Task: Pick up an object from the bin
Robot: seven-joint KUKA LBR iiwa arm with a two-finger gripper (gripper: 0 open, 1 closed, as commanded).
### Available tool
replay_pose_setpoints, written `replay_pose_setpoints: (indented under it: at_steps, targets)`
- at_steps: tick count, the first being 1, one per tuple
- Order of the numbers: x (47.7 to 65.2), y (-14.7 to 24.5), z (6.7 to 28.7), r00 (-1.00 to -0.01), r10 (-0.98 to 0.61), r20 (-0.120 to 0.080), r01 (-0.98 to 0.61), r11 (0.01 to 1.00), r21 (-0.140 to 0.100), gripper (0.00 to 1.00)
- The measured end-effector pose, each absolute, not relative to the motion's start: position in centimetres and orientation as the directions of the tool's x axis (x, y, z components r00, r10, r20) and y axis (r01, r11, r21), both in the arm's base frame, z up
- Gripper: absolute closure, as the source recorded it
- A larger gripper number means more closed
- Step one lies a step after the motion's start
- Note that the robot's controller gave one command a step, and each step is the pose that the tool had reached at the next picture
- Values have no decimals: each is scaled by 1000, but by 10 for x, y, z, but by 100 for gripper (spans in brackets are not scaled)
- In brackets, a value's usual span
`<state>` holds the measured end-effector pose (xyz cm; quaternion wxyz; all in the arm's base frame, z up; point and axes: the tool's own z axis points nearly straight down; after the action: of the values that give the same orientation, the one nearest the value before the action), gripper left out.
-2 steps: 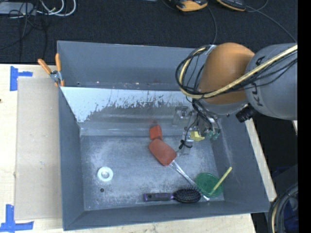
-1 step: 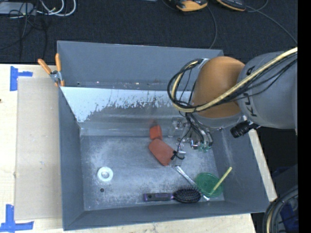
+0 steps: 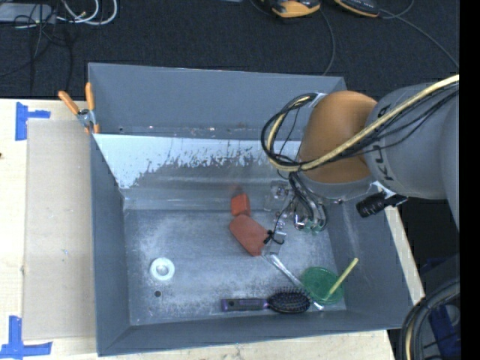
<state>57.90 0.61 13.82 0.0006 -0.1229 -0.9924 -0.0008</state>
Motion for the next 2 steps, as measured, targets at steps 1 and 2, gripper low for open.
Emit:
replay_pose_setpoints:
  at_steps: [1,2]
  targets:
    - [572,8,73,-901,433,8,433,901,-2,0]
    - [577,4,69,-872,489,5,489,872,0,100]
